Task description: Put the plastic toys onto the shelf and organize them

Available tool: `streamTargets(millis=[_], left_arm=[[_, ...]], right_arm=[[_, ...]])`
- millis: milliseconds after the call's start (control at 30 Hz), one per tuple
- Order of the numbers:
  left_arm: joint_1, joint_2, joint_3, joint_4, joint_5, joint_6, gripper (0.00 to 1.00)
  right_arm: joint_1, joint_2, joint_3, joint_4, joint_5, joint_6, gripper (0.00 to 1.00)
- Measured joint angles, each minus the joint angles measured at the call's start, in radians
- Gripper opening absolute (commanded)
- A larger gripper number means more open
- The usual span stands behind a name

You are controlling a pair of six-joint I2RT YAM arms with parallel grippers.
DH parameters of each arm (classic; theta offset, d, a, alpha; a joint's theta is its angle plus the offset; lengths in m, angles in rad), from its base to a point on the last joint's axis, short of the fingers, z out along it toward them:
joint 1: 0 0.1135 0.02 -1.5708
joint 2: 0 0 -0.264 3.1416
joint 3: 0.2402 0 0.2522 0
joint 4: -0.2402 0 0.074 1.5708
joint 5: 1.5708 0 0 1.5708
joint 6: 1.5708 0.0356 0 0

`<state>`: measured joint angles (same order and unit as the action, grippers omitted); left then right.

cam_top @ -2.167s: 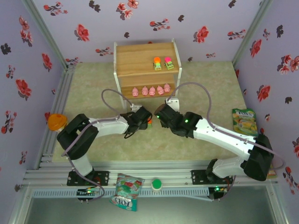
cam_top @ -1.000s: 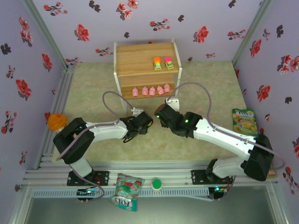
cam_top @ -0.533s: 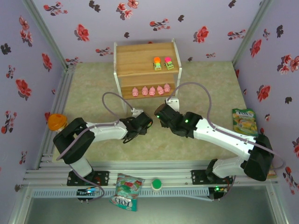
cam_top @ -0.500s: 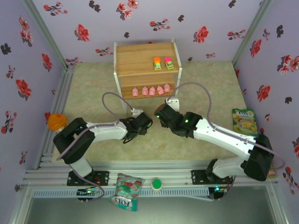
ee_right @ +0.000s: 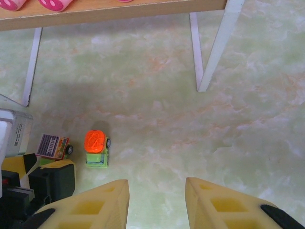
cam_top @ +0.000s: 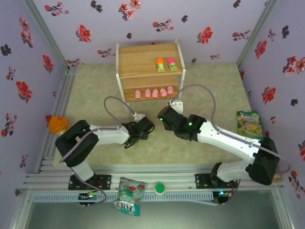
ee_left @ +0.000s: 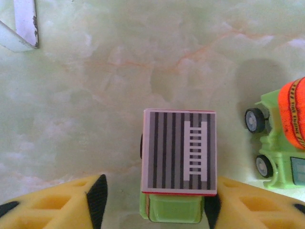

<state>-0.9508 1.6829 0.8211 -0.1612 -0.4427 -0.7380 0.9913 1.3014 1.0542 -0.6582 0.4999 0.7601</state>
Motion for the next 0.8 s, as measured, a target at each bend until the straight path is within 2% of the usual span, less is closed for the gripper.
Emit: streamTargets(millis=[300,500,800], left_arm=[[0.009,0.0,-0.002,0.032,0.009,0.018,0.51],[0.013,0.0,-0.002,0.036,0.017,0.03,0.44],[0.013,0.0,-0.002,0.037,0.024,0.034,0.46]], right_arm=[[0.0,0.0,-0.003,0.0,0.0,0.001,0.37],[0.0,0.0,-0.005,0.0,0.0,0.001,0.37],[0.0,0.0,-0.006,0.0,0.0,0.001,0.37]])
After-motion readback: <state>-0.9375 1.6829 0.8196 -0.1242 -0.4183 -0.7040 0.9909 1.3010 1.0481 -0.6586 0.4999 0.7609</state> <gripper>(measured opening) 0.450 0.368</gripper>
